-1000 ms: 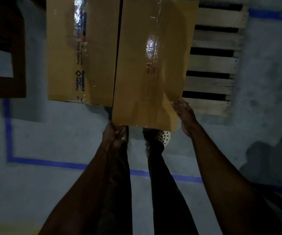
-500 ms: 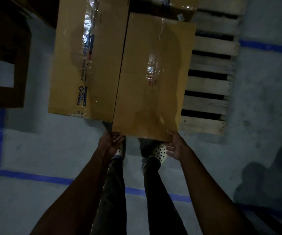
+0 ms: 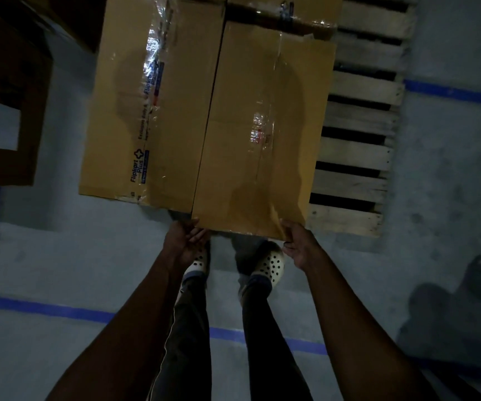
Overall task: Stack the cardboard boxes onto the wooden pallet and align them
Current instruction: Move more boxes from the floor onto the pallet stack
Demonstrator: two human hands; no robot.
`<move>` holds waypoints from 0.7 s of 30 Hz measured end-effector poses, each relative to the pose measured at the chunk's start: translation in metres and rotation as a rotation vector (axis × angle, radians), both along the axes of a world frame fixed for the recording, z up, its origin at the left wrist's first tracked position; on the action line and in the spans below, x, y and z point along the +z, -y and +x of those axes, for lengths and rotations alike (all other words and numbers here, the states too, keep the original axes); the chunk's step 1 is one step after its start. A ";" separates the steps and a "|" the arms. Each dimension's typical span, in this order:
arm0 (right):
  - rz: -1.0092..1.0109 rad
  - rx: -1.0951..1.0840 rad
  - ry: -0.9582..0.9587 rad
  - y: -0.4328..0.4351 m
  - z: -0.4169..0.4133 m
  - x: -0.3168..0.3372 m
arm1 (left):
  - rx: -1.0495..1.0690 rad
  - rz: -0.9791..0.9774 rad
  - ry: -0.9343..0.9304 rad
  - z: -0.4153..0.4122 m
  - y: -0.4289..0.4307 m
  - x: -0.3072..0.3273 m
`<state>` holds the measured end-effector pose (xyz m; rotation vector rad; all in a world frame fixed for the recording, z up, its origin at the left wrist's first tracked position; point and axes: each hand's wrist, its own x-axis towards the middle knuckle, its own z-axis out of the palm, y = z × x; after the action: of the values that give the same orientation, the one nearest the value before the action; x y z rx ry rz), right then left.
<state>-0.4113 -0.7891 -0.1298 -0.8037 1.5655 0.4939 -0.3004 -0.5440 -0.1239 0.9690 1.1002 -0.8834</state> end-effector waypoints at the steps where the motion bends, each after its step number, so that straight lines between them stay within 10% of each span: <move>1: -0.003 -0.011 -0.003 -0.001 0.000 -0.001 | 0.004 0.015 -0.008 0.000 0.000 0.000; 6: -0.085 0.125 -0.051 -0.005 -0.006 -0.006 | -0.191 0.408 0.053 0.000 0.006 0.001; 10: -0.320 0.481 -0.104 0.005 0.008 -0.001 | -0.739 0.935 0.385 0.005 0.022 0.017; 14: -0.370 0.541 -0.022 0.026 0.045 -0.004 | -1.046 0.824 0.693 0.014 0.039 0.022; 21: -0.410 0.883 -0.066 0.034 0.063 -0.001 | -1.264 0.763 0.640 0.030 0.055 0.011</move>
<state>-0.3485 -0.8228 -0.1309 -1.8289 1.3230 0.8396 -0.2700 -0.5989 -0.1127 2.4989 0.1093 -0.9727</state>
